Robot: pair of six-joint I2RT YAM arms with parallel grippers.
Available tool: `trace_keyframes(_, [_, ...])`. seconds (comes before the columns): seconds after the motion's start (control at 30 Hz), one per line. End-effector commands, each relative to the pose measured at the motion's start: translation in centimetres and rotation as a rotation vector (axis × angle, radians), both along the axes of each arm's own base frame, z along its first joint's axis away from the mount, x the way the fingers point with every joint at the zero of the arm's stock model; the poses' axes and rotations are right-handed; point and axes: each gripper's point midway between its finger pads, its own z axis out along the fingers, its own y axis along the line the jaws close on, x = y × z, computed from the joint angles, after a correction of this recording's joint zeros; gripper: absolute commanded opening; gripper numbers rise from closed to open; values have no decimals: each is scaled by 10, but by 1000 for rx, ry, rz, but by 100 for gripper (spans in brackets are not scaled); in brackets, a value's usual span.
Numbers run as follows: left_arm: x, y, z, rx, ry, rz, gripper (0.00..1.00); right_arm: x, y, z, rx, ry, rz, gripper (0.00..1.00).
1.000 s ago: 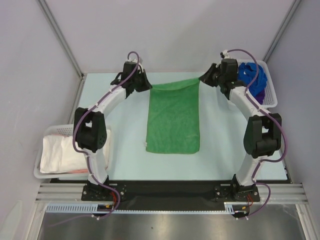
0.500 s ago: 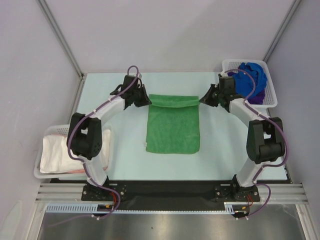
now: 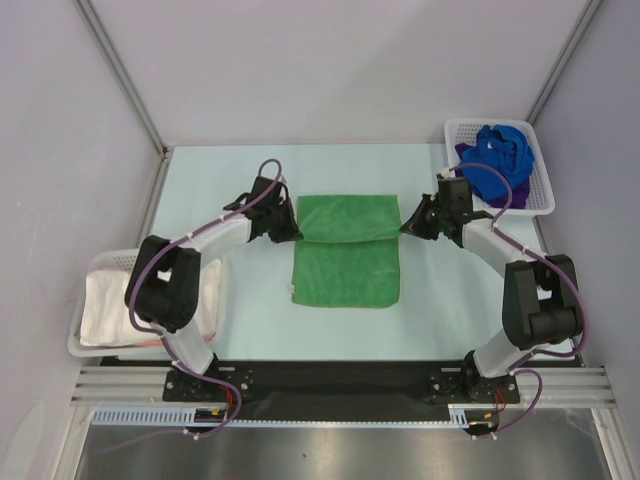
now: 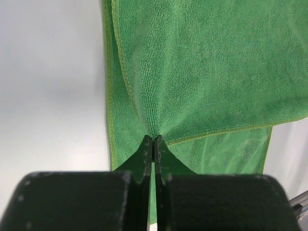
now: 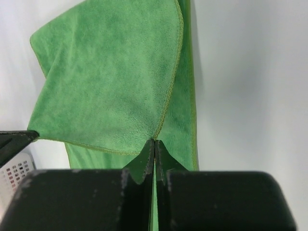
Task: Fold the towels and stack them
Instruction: Fold the towel
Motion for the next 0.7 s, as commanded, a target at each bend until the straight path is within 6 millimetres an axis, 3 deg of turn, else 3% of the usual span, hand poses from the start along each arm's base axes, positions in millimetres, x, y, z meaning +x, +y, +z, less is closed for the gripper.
trace_keyframes(0.0, [-4,2,30,-23,-74,31,0,-9,4,18,15,-48,6,0])
trace_keyframes(0.4, [-35,13,39,-13,-62,37,0,-41,8,33,6,-73,20,0])
trace_keyframes(0.67, [-54,16,34,4,-46,17,0,-63,4,20,-3,-40,20,0])
